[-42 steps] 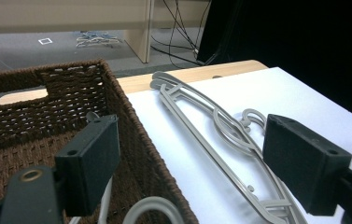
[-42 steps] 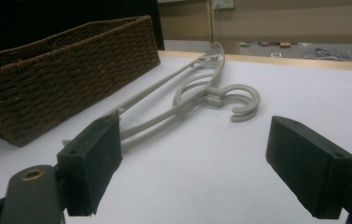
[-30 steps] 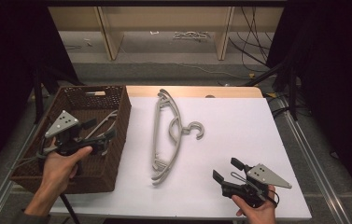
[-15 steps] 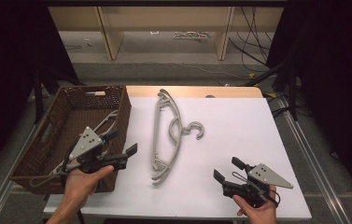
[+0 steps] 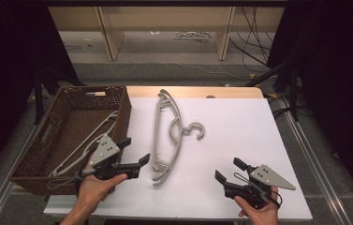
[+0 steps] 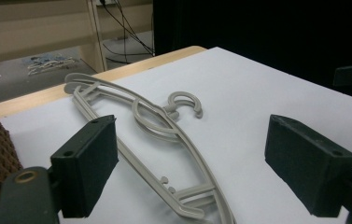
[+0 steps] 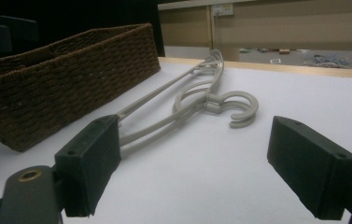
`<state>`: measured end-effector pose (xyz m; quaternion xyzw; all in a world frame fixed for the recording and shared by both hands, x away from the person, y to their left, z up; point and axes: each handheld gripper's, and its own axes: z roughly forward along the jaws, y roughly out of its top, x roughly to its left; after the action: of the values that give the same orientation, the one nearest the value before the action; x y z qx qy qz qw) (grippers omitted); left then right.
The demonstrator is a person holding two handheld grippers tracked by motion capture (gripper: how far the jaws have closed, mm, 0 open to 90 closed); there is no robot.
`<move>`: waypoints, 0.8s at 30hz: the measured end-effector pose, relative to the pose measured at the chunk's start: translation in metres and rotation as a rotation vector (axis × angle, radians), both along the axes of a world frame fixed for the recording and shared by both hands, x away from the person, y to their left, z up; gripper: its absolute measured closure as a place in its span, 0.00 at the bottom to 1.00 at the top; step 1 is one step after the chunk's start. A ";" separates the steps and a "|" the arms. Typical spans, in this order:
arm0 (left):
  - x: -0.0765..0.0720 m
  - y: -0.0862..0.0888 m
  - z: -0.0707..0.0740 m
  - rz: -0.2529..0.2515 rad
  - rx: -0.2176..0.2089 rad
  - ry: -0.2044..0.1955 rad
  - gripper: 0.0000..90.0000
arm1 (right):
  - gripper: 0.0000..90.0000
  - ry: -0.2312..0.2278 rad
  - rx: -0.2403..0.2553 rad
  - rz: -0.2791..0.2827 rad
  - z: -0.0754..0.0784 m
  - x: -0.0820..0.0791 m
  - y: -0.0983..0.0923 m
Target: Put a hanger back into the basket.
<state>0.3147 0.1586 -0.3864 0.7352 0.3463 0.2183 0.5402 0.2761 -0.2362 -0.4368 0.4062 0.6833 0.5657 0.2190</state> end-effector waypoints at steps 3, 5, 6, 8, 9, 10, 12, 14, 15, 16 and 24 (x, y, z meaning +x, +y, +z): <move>0.002 -0.004 -0.003 -0.003 0.014 0.010 0.19 | 0.20 -0.002 0.015 0.005 0.000 0.000 0.001; 0.003 -0.007 -0.005 -0.008 0.012 0.019 0.19 | 0.20 0.012 0.023 0.006 0.000 -0.001 0.001; 0.003 -0.009 -0.005 -0.012 0.019 0.019 0.19 | 0.20 0.000 0.014 0.005 0.000 0.000 0.001; 0.005 -0.013 -0.007 -0.021 0.025 0.024 0.19 | 0.20 0.000 -0.005 -0.005 0.000 0.000 0.000; 0.006 -0.015 -0.007 -0.027 0.031 0.026 0.19 | 0.20 0.001 -0.002 -0.004 0.000 0.000 0.000; 0.007 -0.018 -0.008 -0.026 0.032 0.026 0.19 | 0.20 0.002 -0.001 -0.002 0.000 0.000 0.000; 0.008 -0.022 -0.010 -0.032 0.033 0.034 0.19 | 0.20 0.009 0.019 0.001 0.000 -0.001 0.000; 0.009 -0.026 -0.011 -0.042 0.045 0.036 0.19 | 0.20 0.001 0.014 -0.002 0.000 -0.001 -0.001; 0.010 -0.028 -0.012 -0.044 0.049 0.037 0.19 | 0.20 0.012 0.015 -0.001 0.000 -0.001 -0.001; 0.011 -0.030 -0.013 -0.054 0.058 0.038 0.19 | 0.20 0.012 0.020 -0.001 0.000 -0.001 0.000; 0.025 -0.050 -0.014 -0.099 0.088 0.055 0.21 | 0.20 0.000 -0.007 -0.004 0.001 -0.002 0.003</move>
<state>0.3394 0.1089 -0.4009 0.7803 0.3141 0.1863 0.5077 0.2744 -0.2333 -0.4360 0.4069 0.6845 0.5628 0.2215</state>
